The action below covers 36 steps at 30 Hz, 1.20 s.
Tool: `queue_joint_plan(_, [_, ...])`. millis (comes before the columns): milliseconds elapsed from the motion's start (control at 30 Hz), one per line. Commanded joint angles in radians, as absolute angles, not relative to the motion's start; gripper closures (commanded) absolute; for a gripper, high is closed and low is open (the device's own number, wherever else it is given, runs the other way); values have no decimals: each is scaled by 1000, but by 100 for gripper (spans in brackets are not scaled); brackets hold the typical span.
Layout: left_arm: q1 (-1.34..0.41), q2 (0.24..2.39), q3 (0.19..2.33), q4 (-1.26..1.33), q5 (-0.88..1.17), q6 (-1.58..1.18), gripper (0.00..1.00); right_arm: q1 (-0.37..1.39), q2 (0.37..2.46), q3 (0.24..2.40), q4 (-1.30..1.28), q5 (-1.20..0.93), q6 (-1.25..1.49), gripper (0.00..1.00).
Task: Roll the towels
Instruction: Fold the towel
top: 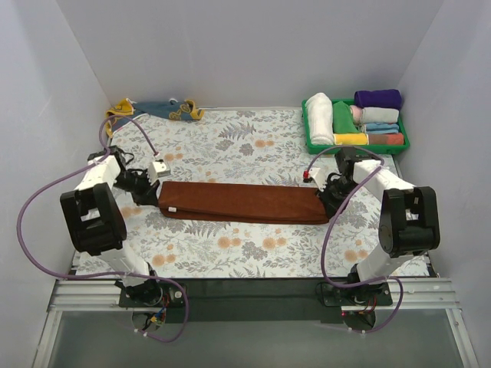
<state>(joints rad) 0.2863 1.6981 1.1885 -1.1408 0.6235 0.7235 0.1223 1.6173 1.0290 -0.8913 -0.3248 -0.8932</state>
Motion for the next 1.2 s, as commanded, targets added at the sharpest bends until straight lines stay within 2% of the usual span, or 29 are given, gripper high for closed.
queue_joint_plan(0, [293, 1709, 1166, -1117, 611, 735, 100, 135, 1629, 1048, -911, -348, -899, 99])
queue_joint_plan(100, [293, 1703, 1151, -1115, 601, 738, 99, 143, 1628, 1043, -913, -345, -897, 92])
queue_joint_plan(167, [293, 1703, 1150, -1138, 600, 756, 94, 144, 1617, 1043, -914, -342, -896, 84])
queue_joint_plan(200, [293, 1701, 1152, -1144, 598, 758, 89, 144, 1612, 1046, -919, -342, -896, 79])
queue_joint_plan(233, [295, 1700, 1157, -1158, 598, 759, 83, 143, 1609, 1052, -925, -342, -893, 66])
queue_joint_plan(267, [293, 1697, 1163, -1167, 603, 759, 75, 143, 1603, 1060, -931, -341, -890, 61])
queue_joint_plan(333, [295, 1690, 1193, -1189, 609, 750, 71, 143, 1583, 1092, -948, -344, -881, 53])
queue_joint_plan(500, [293, 1681, 1267, -1216, 643, 713, 68, 132, 1558, 1179, -1005, -354, -851, 54])
queue_joint_plan(667, [284, 1712, 1341, -1163, 710, 579, 68, 129, 1632, 1279, -1015, -400, -764, 64])
queue_joint_plan(867, [206, 1710, 1257, -950, 667, 370, 69, 176, 1732, 1304, -973, -399, -655, 73])
queue_joint_plan(1033, [183, 1736, 1164, -871, 632, 311, 75, 184, 1799, 1229, -891, -319, -644, 80])
queue_joint_plan(1067, [183, 1741, 1151, -865, 596, 304, 79, 184, 1807, 1212, -881, -304, -653, 80])
queue_joint_plan(1167, [190, 1749, 1077, -833, 536, 310, 83, 183, 1801, 1144, -835, -224, -667, 81])
